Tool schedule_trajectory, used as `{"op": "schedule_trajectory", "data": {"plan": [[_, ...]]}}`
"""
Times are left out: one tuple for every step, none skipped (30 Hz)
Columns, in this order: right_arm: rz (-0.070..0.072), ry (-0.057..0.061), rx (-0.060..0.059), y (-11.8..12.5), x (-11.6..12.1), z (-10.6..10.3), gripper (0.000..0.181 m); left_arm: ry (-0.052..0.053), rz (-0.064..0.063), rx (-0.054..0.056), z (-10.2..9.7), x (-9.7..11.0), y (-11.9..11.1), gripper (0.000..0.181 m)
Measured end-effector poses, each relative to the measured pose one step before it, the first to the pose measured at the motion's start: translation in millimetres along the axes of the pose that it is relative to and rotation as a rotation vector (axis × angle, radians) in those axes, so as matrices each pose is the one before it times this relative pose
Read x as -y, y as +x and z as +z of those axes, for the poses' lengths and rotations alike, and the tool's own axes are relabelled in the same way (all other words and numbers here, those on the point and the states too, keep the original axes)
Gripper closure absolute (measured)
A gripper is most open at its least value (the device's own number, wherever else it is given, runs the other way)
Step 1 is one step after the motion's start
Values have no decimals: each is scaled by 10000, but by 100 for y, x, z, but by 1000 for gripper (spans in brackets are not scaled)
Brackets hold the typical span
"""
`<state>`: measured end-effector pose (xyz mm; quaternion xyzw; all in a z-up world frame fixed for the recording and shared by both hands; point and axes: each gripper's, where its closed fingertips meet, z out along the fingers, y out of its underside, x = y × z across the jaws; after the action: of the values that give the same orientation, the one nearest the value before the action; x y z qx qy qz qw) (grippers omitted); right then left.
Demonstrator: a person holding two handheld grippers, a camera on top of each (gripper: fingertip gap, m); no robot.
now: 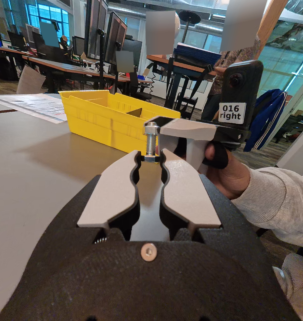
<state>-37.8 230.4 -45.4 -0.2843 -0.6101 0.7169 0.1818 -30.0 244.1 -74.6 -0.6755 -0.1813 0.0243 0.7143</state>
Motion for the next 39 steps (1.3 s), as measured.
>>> {"op": "schedule_trajectory", "data": {"plan": [[115, 38, -100, 276, 31, -187, 158, 42, -60, -11, 22, 63, -19, 160], [96, 23, -94, 247, 34, -154, 158, 40, -51, -14, -5, 67, -7, 160], [55, 14, -68, 164, 13, -109, 158, 26, -38, -10, -5, 48, -18, 160], [21, 12, -36, 90, 26, -60, 158, 13, -24, -1, -23, 25, -11, 160], [13, 10, -5, 32, 13, -18, 159, 10, -4, 7, -22, 7, -17, 160], [32, 13, 30, -35, 0, 27, 159, 5, 5, 8, -9, 5, -8, 160], [77, 23, 76, -104, -14, 57, 159, 16, 14, -3, -16, 26, 19, 160], [131, 39, 117, -154, -5, 83, 159, 46, 20, -20, -32, 62, 57, 160], [172, 46, 124, -158, -6, 82, 159, 93, 35, 5, -58, 140, 41, 160], [179, 48, 96, -95, -4, 78, 159, 113, 52, 32, -80, 175, 17, 160], [139, 52, 52, -27, 24, 34, 158, 73, 48, 16, -68, 138, 13, 160], [86, 51, 17, 36, 54, 3, 158, 52, 36, 3, -64, 107, 11, 160], [57, 51, 2, 48, 84, -33, 158, 74, 23, 18, -63, 123, -29, 160], [68, 49, 6, 65, 81, -39, 158, 64, -3, 27, -53, 95, -52, 160], [114, 44, 16, 61, 45, -23, 158, 32, -30, 2, -29, 45, -19, 160], [178, 35, 43, 53, 12, -1, 157, 32, -40, -23, -18, 25, 9, 160], [248, 9, 74, 18, -60, 37, 157, 20, -39, -20, 2, 6, 13, 160], [296, -17, 108, -36, -93, 54, 157, -8, -26, -17, 13, -50, 28, 160], [291, -13, 126, -99, -77, 62, 158, -40, 6, -18, 20, -94, 48, 160], [236, 18, 96, -88, -24, 53, 158, -26, 33, -29, 29, -66, 86, 160], [146, 63, 45, -36, 59, 8, 157, -31, 50, -31, 33, -73, 123, 160], [67, 65, 26, -17, 89, -40, 158, -54, 68, -33, 53, -100, 134, 160], [27, 31, -5, 21, 61, -49, 161, -71, 85, -31, 69, -135, 126, 160], [-10, 14, -9, 37, 67, -69, 164, -65, 81, 20, 55, -131, 55, 160], [-33, 2, 1, 5, 50, -48, 167, -62, 55, 11, 54, -149, 49, 160], [-38, -9, 27, -36, 22, -18, 168, -51, 29, -31, 51, -127, 88, 160], [-27, -2, 21, -45, 36, -4, 169, -49, 18, -53, 61, -117, 139, 160], [-25, 23, 42, -80, 46, -1, 172, -21, 15, 20, 37, -53, 27, 160], [-14, 20, 54, -108, 26, 11, 173, 20, 27, 42, -5, 15, -8, 160], [-30, 11, 33, -72, 8, 26, 173, -14, 12, -2, 10, -17, 33, 160], [-43, 6, 19, -44, 15, 17, 173, -94, -13, -53, 49, -126, 70, 160], [-44, 1, 58, -120, 16, 28, 173, -136, -8, -50, 75, -214, 73, 160], [-44, -16, 103, -192, -11, 55, 173, -109, 20, 9, 84, -230, 36, 160], [-44, -49, 100, -214, -69, 96, 174, -67, 48, 55, 73, -179, -4, 160], [-69, -66, 81, -214, -130, 129, 173, -71, 41, 40, 68, -156, 36, 160], [-106, -67, 66, -213, -155, 155, 173, -54, 33, 42, 41, -85, 6, 160], [-135, -82, 46, -197, -164, 155, 173, 25, 46, 52, -8, 37, -12, 160], [-174, -98, 32, -200, -169, 161, 172, 51, 22, 31, -39, 105, -40, 160], [-237, -69, -24, -131, -71, 105, 171, 59, -33, 2, -58, 150, -51, 160]]}}
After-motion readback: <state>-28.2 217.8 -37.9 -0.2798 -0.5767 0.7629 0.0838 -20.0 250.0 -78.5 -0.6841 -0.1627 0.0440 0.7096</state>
